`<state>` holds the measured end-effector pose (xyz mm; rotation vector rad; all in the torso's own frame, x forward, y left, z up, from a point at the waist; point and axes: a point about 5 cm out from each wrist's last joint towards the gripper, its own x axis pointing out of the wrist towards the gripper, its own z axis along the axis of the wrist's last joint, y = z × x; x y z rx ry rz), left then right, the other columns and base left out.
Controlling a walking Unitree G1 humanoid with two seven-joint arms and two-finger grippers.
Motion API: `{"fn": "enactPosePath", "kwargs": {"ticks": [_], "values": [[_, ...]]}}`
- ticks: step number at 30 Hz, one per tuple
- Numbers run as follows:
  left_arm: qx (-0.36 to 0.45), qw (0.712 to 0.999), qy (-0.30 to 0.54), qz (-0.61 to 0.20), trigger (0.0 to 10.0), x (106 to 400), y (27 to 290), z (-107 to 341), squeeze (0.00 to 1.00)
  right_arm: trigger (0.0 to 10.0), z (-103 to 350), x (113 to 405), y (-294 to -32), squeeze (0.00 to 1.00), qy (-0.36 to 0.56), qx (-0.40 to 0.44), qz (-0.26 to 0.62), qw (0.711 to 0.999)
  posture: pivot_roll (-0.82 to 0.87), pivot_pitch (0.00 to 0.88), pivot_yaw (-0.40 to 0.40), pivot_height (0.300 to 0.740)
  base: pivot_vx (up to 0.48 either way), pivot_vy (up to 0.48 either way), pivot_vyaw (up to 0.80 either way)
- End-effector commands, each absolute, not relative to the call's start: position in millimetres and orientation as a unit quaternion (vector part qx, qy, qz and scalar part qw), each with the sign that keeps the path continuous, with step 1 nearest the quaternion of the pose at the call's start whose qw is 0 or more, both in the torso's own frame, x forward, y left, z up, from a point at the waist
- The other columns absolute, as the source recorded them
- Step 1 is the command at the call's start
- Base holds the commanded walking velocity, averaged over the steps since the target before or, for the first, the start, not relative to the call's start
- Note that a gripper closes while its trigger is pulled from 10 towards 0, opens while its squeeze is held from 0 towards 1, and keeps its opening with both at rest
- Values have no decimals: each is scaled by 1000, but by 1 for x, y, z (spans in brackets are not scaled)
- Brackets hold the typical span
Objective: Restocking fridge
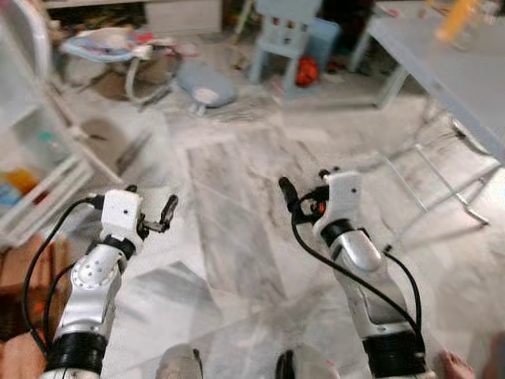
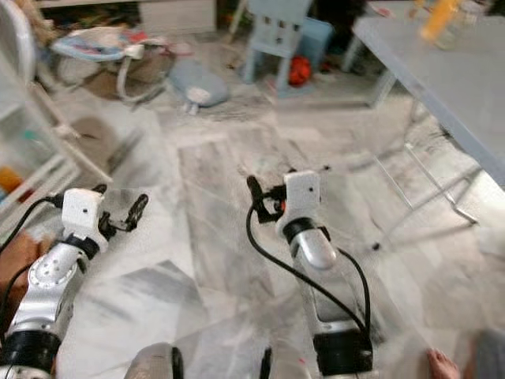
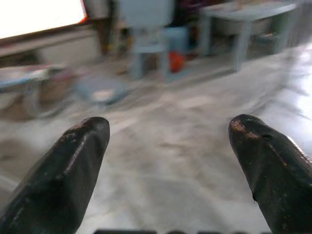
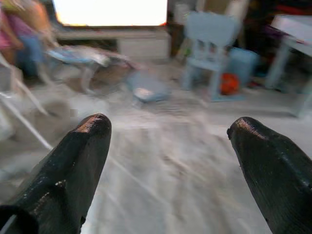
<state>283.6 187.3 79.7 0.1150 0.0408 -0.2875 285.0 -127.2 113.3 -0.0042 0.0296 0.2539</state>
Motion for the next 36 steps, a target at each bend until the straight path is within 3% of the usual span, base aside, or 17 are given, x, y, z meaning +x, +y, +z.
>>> {"fn": "enactPosePath", "kwargs": {"ticks": [1,8,22,36], "values": [[63,988,25,-140,10000,280,193,80,0,10000,118,287,-124,0,2,-3,125,992,49,123,-33,740,480,0,0],[58,987,38,-146,10000,277,191,74,0,10000,115,286,-123,0,2,-2,117,993,48,109,-29,740,480,0,-74],[45,986,45,-155,10000,275,183,71,0,10000,113,286,-124,0,-1,-7,110,994,50,92,-28,740,479,0,-720],[47,993,50,-96,10000,286,194,71,0,10000,116,290,-121,0,-16,-11,114,993,47,83,-32,740,432,59,-800]]}}
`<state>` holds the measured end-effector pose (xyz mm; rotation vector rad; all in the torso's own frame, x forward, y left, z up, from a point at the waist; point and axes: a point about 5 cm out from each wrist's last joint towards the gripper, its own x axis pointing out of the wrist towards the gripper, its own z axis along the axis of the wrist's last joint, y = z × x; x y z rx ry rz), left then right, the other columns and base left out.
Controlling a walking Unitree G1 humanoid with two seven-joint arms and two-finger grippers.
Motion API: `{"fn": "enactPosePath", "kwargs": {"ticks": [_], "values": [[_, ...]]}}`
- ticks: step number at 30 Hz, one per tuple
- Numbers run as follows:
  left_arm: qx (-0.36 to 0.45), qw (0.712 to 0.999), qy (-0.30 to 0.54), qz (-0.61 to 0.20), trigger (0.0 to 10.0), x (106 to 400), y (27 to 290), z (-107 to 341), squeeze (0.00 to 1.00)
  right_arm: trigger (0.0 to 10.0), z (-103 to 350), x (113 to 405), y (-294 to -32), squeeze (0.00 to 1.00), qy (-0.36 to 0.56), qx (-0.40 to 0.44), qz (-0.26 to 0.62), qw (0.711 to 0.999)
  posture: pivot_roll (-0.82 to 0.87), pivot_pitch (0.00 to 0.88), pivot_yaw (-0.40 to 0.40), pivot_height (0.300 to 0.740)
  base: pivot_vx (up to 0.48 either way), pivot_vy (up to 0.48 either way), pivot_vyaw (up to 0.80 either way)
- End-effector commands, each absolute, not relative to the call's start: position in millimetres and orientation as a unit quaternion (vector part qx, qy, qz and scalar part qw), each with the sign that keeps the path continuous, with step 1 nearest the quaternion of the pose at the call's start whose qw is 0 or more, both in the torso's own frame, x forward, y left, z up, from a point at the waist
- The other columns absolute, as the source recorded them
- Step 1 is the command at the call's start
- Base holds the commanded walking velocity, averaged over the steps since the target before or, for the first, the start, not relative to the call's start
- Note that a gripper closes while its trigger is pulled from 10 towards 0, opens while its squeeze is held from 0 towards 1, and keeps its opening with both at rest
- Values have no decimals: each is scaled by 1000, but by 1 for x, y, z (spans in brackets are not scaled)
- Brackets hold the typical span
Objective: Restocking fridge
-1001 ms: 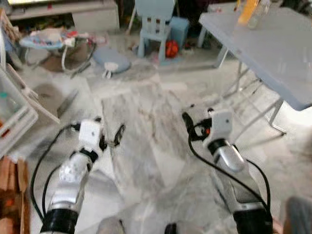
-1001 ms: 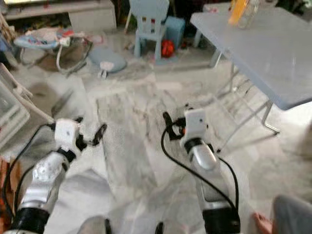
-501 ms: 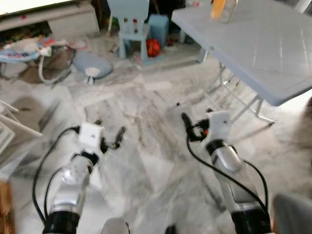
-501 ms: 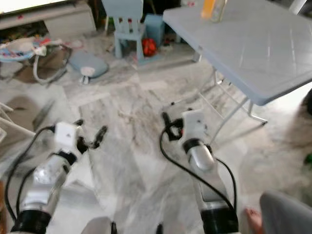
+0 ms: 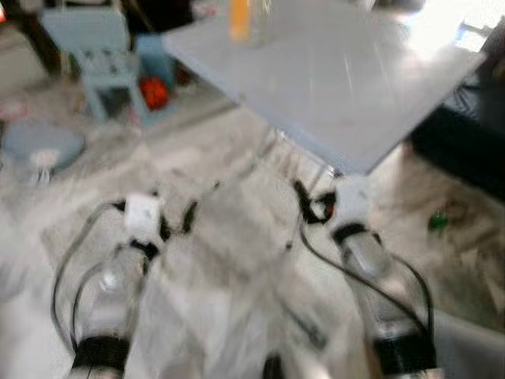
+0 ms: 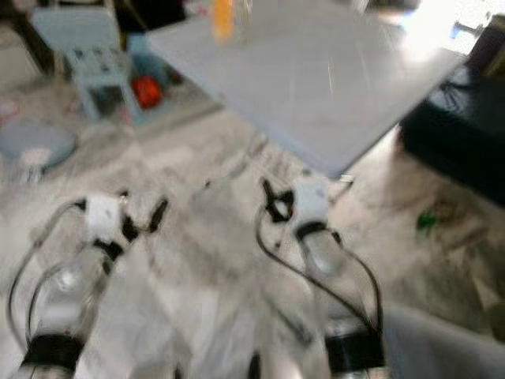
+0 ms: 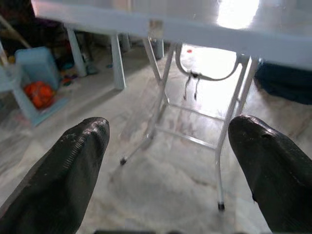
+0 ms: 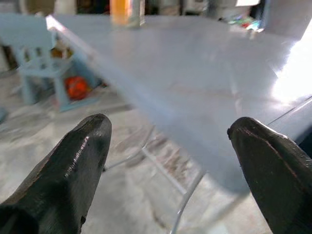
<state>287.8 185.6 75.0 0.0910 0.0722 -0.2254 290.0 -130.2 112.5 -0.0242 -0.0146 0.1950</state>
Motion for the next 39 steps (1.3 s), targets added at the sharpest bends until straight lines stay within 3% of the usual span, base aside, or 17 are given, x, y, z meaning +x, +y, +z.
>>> {"fn": "enactPosePath", "kwargs": {"ticks": [1,8,35,39], "values": [[43,994,51,-90,10000,288,193,72,0,10000,116,290,-119,0,-17,-12,117,993,48,83,-31,740,285,386,-800],[49,993,41,-100,10000,289,192,74,0,10000,112,286,-119,0,-14,-12,121,993,48,83,-30,740,273,395,-800],[63,994,10,-85,10000,296,195,81,0,10000,118,286,-112,0,-37,-1,148,988,46,76,-25,740,266,400,0],[60,994,4,-88,10000,298,194,85,0,10000,118,286,-111,0,-38,0,150,988,45,77,-25,740,266,401,716]]}}
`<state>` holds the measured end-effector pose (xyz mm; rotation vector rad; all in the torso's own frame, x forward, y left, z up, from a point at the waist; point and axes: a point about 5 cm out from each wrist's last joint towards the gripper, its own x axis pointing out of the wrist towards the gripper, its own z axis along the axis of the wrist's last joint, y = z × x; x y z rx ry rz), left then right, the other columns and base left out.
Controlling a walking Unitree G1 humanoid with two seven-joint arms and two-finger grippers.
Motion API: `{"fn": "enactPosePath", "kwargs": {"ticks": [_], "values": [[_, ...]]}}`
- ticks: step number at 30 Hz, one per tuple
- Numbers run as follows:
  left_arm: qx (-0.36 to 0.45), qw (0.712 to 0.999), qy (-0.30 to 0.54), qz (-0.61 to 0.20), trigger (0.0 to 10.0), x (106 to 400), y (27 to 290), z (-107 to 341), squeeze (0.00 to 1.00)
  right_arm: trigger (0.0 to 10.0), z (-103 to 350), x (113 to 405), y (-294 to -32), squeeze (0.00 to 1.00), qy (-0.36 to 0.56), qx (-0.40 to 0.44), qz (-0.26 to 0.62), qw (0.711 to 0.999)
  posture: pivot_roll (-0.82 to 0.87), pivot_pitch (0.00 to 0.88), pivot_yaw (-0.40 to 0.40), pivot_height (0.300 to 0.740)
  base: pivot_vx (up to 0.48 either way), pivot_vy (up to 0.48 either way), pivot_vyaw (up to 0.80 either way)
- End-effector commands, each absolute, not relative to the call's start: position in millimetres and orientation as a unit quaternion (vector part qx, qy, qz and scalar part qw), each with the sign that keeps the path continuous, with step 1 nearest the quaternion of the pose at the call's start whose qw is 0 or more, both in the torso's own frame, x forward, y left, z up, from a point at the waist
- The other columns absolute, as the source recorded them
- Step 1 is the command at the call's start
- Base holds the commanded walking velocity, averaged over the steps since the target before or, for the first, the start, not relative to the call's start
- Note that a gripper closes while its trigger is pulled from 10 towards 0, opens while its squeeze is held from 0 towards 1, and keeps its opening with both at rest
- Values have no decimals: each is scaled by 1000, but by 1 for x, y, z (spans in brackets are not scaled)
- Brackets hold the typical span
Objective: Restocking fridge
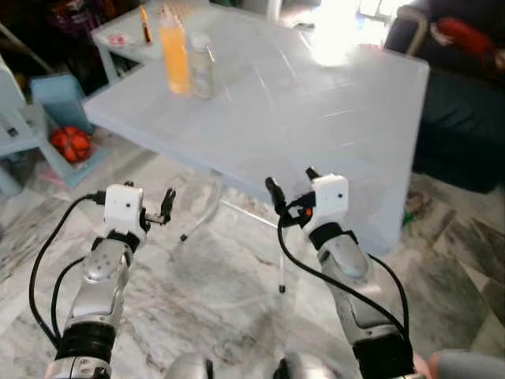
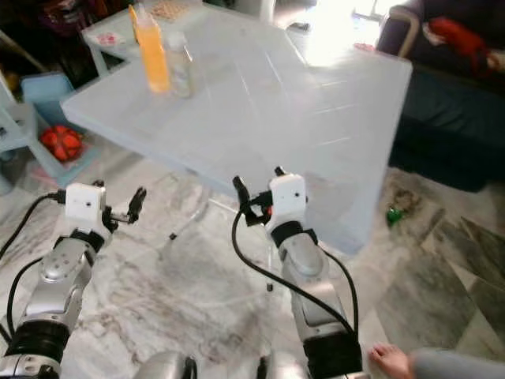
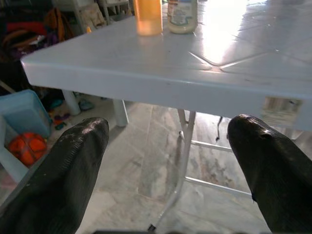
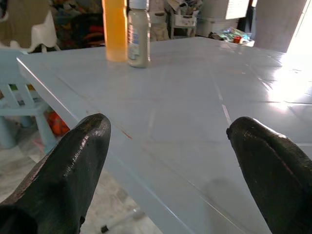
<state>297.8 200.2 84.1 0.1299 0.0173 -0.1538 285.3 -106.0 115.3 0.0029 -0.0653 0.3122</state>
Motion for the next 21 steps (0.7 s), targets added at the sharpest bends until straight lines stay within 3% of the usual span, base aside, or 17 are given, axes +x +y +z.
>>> {"fn": "enactPosePath", "kwargs": {"ticks": [1,8,21], "values": [[61,994,2,-88,10000,299,194,86,0,10000,118,286,-111,0,-38,1,150,988,45,77,-25,740,266,401,750],[63,995,2,-74,10000,301,205,87,0,10000,119,287,-113,0,-39,5,149,988,43,84,-28,740,267,400,116],[66,995,-9,-80,10000,302,200,89,0,10000,130,294,-118,0,-75,-15,121,990,41,88,-29,740,268,398,0]]}}
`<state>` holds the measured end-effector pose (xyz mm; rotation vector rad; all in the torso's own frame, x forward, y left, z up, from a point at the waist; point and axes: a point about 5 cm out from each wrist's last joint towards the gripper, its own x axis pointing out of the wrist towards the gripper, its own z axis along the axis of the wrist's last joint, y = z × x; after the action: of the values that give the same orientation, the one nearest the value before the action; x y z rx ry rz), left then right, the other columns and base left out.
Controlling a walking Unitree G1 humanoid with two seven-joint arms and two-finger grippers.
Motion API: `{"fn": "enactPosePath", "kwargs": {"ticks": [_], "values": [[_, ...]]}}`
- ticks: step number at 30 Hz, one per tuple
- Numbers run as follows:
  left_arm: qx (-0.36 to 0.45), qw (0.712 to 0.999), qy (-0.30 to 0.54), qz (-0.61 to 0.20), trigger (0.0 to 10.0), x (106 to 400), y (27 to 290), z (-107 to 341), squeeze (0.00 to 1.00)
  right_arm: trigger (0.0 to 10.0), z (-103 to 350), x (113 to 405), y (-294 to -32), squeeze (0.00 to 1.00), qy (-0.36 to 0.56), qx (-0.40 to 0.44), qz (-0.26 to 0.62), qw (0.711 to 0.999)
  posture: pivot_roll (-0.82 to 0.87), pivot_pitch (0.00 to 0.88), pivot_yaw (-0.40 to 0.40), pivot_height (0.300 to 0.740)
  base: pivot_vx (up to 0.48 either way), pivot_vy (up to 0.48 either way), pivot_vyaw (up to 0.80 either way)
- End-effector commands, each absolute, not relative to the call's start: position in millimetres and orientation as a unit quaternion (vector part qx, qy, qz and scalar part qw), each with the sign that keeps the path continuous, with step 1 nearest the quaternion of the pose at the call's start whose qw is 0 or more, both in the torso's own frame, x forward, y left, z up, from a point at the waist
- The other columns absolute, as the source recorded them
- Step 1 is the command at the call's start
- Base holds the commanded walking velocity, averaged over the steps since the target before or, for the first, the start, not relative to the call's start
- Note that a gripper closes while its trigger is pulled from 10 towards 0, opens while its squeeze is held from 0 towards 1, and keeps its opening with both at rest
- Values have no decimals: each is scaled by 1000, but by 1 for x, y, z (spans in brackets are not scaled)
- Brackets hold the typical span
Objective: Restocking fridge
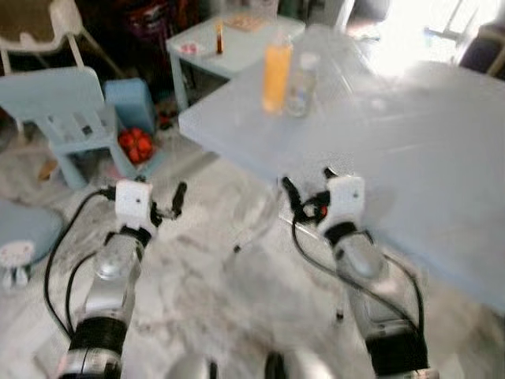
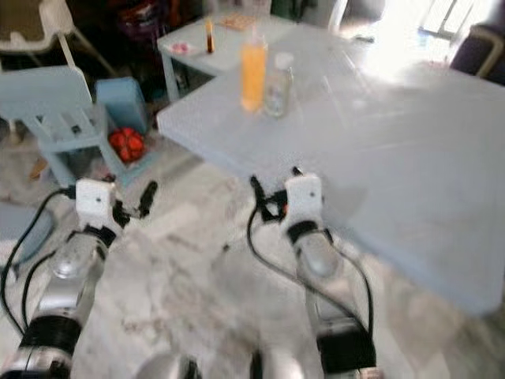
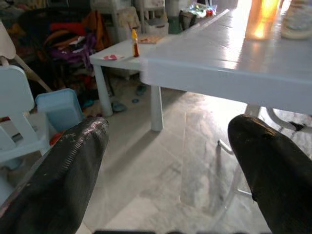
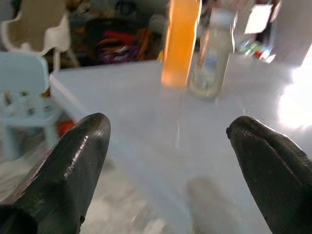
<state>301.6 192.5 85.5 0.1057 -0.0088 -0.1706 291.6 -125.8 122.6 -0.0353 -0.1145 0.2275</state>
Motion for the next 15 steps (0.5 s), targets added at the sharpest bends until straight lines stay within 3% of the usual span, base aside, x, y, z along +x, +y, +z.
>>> {"fn": "enactPosePath", "kwargs": {"ticks": [1,7,15], "values": [[65,995,-8,-80,10000,302,200,89,0,10000,131,294,-119,0,-78,-15,118,990,41,88,-29,740,274,394,0],[67,994,-10,-80,10000,303,201,89,0,10000,137,298,-122,0,-90,-25,103,990,41,93,-30,740,295,376,0],[66,994,-14,-84,10000,302,197,88,0,10000,144,303,-125,0,-104,-26,76,991,43,91,-31,740,444,0,-100]]}}
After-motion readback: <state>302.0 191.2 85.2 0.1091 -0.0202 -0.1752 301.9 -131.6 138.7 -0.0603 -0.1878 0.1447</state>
